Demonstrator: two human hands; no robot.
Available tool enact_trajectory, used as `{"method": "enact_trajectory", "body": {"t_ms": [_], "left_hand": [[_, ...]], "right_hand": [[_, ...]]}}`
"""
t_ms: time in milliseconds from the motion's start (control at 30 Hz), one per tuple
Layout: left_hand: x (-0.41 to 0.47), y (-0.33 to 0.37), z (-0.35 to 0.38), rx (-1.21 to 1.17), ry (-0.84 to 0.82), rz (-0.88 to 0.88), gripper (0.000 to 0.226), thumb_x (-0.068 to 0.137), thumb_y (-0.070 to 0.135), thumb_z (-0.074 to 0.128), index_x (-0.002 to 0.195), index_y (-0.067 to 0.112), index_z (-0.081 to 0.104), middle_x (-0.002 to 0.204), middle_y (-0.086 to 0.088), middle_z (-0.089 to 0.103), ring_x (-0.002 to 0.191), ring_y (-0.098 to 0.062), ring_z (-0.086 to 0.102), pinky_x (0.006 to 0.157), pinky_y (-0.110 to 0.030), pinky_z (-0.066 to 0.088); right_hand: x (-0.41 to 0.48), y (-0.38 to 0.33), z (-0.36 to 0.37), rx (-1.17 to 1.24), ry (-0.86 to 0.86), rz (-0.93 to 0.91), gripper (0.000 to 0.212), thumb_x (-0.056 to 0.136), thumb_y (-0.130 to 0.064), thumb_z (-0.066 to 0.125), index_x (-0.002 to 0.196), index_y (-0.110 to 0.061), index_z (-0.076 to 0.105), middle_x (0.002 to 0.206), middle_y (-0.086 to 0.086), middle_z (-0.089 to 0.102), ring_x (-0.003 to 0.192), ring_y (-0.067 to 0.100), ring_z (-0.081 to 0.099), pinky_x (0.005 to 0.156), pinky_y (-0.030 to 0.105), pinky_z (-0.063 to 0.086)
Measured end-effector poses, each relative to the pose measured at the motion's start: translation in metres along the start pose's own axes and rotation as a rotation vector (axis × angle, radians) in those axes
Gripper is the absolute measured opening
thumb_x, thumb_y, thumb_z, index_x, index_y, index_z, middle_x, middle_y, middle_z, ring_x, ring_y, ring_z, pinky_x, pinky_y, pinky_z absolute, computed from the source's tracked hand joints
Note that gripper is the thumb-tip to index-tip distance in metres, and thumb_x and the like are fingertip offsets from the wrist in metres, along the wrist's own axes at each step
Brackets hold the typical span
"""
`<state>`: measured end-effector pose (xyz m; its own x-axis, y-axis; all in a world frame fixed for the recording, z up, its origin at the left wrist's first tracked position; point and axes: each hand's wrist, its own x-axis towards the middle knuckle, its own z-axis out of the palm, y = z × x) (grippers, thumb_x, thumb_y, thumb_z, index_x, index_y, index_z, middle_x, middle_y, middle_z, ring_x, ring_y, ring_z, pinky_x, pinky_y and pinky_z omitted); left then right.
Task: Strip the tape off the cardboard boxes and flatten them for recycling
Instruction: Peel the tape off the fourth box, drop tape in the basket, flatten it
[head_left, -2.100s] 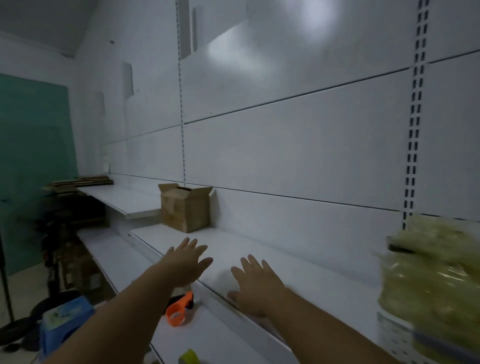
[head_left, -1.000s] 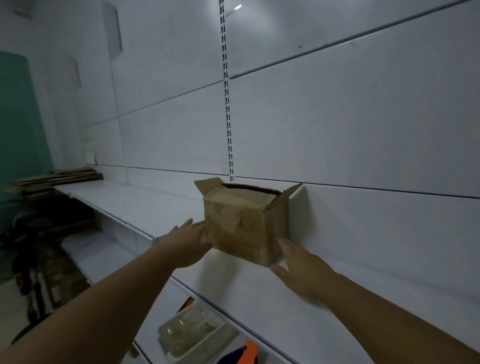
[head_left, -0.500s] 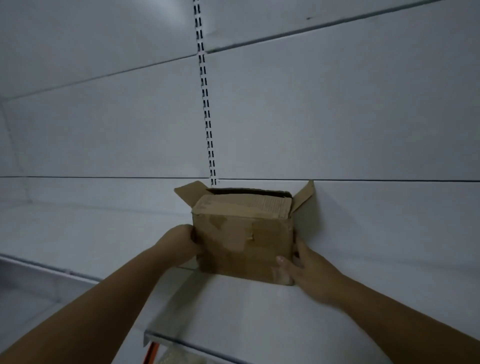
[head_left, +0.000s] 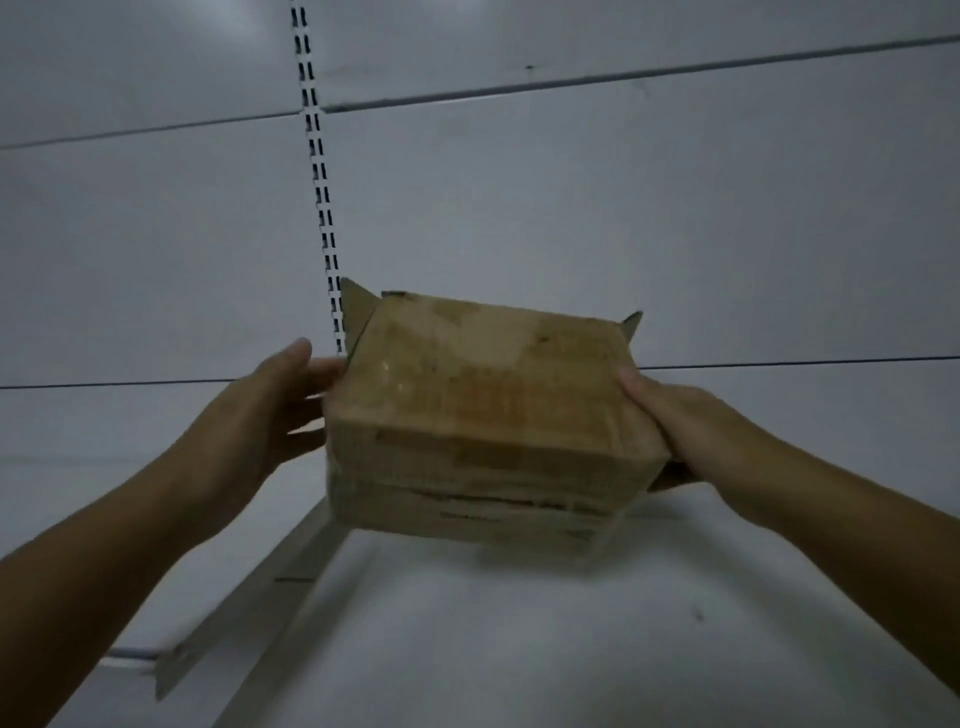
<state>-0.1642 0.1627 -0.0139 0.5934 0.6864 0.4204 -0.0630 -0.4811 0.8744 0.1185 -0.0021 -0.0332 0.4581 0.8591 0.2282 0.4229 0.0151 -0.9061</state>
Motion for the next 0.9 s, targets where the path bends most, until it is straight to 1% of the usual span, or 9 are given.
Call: {"method": "enact_trajectory", "body": {"t_ms": [67,133,200,300,500,600,733,833,900], "left_hand": [[0.004,0.016,0.008,0.063,-0.095,0.025,0.072,0.069,0.078,0.045,0.123,0.034,0.059,0.124,0.004,0.064,0.112,-0.015,0.060,0.094,-0.044,0.044],[0.009,0.023,0.022,0.166,-0.080,-0.018,0.072,0.056,0.084,0.053,0.111,0.040,0.064,0.111,0.011,0.069,0.101,-0.010,0.065,0.091,-0.043,0.046],[0.018,0.023,0.036,0.202,-0.023,-0.130,0.064,0.058,0.080,0.055,0.099,0.032,0.070,0.095,0.010,0.074,0.090,-0.014,0.069,0.085,-0.039,0.049],[0.029,0.013,0.050,0.289,-0.037,-0.343,0.062,0.067,0.075,0.046,0.093,0.024,0.070,0.086,0.002,0.076,0.084,-0.021,0.071,0.078,-0.037,0.054],[0.062,-0.016,0.072,0.534,-0.106,-0.506,0.065,0.083,0.071,0.036,0.107,0.019,0.066,0.107,-0.006,0.067,0.091,-0.023,0.065,0.076,-0.033,0.050],[0.073,-0.027,0.083,0.651,-0.139,-0.565,0.068,0.084,0.070,0.034,0.114,0.017,0.064,0.118,-0.010,0.062,0.101,-0.027,0.060,0.093,-0.038,0.044],[0.087,-0.035,0.103,0.815,-0.183,-0.563,0.069,0.090,0.064,0.028,0.126,0.013,0.057,0.134,-0.013,0.053,0.120,-0.030,0.050,0.105,-0.042,0.031],[0.099,-0.042,0.114,0.939,-0.221,-0.538,0.064,0.096,0.055,0.022,0.135,0.011,0.047,0.144,-0.013,0.043,0.131,-0.030,0.040,0.110,-0.043,0.023],[0.101,-0.043,0.122,1.009,-0.216,-0.508,0.058,0.099,0.050,0.020,0.146,0.016,0.029,0.153,-0.012,0.028,0.140,-0.029,0.025,0.114,-0.043,0.014]], "right_hand": [[0.000,-0.015,-0.024,-0.031,-0.114,0.092,0.069,0.073,-0.078,0.032,0.082,-0.023,0.072,0.069,0.006,0.073,0.062,0.021,0.070,0.050,0.025,0.052],[0.004,-0.021,-0.041,0.018,-0.191,0.165,0.077,0.078,-0.079,0.024,0.099,-0.019,0.067,0.065,0.015,0.070,0.055,0.020,0.066,0.046,0.023,0.048],[0.008,-0.019,-0.047,0.063,-0.180,0.217,0.079,0.078,-0.079,0.024,0.118,-0.018,0.053,0.061,0.016,0.067,0.046,0.017,0.060,0.041,0.020,0.044],[0.015,-0.002,-0.045,0.047,-0.148,0.255,0.079,0.081,-0.076,0.027,0.111,-0.008,0.053,0.049,0.009,0.060,0.036,0.013,0.049,0.036,0.018,0.036],[0.016,0.045,-0.033,-0.138,-0.181,0.372,0.075,0.088,-0.068,0.021,0.091,-0.003,0.059,0.054,0.008,0.067,0.038,0.012,0.053,0.041,0.016,0.041],[0.015,0.063,-0.034,-0.246,-0.201,0.352,0.076,0.090,-0.066,0.021,0.096,-0.002,0.062,0.058,0.007,0.070,0.041,0.010,0.057,0.043,0.016,0.044],[0.009,0.076,-0.039,-0.321,-0.106,0.200,0.049,0.094,-0.051,0.035,0.101,-0.010,0.062,0.070,0.003,0.072,0.056,0.012,0.065,0.052,0.021,0.050],[0.001,0.083,-0.043,-0.407,0.198,-0.115,0.033,0.093,-0.043,0.044,0.113,-0.021,0.056,0.101,-0.004,0.066,0.081,0.010,0.064,0.071,0.028,0.052],[-0.011,0.082,-0.041,-0.370,0.379,-0.390,0.031,0.090,-0.045,0.046,0.115,-0.027,0.052,0.112,-0.011,0.055,0.092,-0.001,0.056,0.074,0.018,0.048]]}}
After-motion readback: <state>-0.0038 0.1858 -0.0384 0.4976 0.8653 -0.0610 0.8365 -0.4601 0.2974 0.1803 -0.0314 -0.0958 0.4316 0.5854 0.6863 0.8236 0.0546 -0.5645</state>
